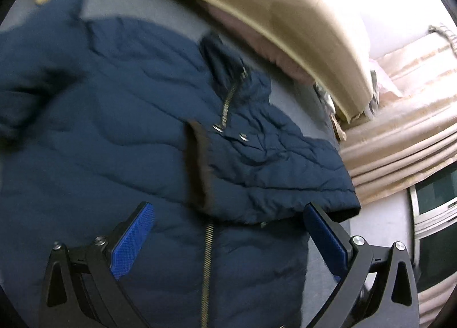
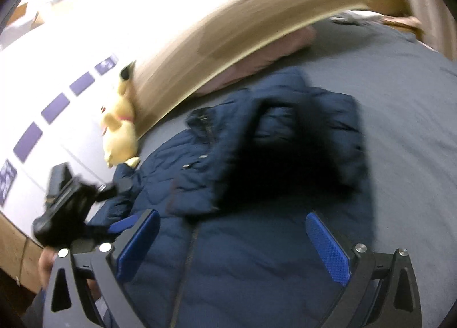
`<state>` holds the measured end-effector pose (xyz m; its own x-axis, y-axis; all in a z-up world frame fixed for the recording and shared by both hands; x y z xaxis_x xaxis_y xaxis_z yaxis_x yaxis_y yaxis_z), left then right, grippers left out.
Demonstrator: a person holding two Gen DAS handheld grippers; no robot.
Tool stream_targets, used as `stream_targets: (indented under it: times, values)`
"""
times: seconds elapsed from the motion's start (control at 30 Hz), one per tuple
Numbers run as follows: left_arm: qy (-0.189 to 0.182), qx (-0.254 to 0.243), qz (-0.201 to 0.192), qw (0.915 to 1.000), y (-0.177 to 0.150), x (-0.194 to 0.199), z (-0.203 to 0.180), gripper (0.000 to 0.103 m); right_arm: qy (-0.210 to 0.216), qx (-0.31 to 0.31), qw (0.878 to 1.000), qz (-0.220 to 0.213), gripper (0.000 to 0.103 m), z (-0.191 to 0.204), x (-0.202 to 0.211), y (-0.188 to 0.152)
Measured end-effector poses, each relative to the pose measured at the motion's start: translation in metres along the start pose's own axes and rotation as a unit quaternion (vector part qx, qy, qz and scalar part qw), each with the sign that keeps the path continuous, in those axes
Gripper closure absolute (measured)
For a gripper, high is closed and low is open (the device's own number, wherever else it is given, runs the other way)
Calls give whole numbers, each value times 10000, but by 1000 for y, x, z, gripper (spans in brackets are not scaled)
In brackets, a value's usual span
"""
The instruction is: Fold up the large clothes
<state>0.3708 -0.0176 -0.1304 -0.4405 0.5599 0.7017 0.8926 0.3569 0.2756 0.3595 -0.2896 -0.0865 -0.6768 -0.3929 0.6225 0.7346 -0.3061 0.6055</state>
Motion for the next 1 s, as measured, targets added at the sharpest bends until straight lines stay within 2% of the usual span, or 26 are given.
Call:
stream_targets:
  times: [0.1, 0.13, 0.17, 0.2, 0.23, 0.3, 0.4, 0.47, 0.57, 0.67, 0.8, 0.87, 1.0]
  values:
    - [22, 141, 232, 9996, 1, -29, -7, 0, -29, -322, 9994, -151, 0, -24, 18, -5]
    - [86, 186, 309, 9993, 1, -38, -8, 5, -19, -450, 9988, -188, 0, -33, 22, -7]
    - [127, 249, 379, 9989, 1, -44, -6, 19, -10, -514, 9985, -202, 0, -35, 25, -8]
    - [228, 242, 483, 9983, -1, -51, -5, 70, -6, -608, 9979, -224, 0, -42, 26, -9]
    - [548, 133, 654, 9963, -2, -58, -4, 96, -18, -663, 9975, -226, 0, -46, 25, -10]
    - [569, 73, 630, 9964, -4, -58, -4, 96, -34, -699, 9974, -187, 0, -49, 24, -11]
    - [715, -401, -6, 9966, 3, -21, -18, 96, -4, -698, 9974, -189, 0, -54, 29, -12]
    - [813, -750, -693, 9915, 11, 25, -28, 97, 88, -855, 9961, -198, 0, -62, 38, -11]
    - [1053, -1021, -1428, 9788, 22, 76, -26, 97, 135, -1118, 9933, -258, 0, -76, 49, -6]
    - [1250, -983, -1439, 9767, 29, 84, -10, 97, 216, -1421, 9894, -219, 0, -91, 39, 6]
    - [1546, -1000, -1349, 9736, 27, 74, 10, 97, 298, -1811, 9828, -207, 0, -119, 15, 43]
    - [1663, -1019, -1314, 9719, 28, 67, 20, 97, 198, -1884, 9819, -74, 0, -134, -2, 62]
    - [1793, -943, -1229, 9715, 26, 59, 43, 97, 65, -2054, 9776, 457, 0, -163, -49, 92]
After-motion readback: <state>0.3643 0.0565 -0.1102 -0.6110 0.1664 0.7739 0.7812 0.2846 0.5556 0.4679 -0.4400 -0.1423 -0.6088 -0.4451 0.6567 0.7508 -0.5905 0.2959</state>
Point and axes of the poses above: each gripper's, at about its wrist camera, not at the fingertips, and x roughly against the way its jaws point, z to its left, y to its top, the point moved 2 cm from there along -x, roughly the way its jaws point, and after that the axes turned 1 degree about y, right-handed, at the moved point
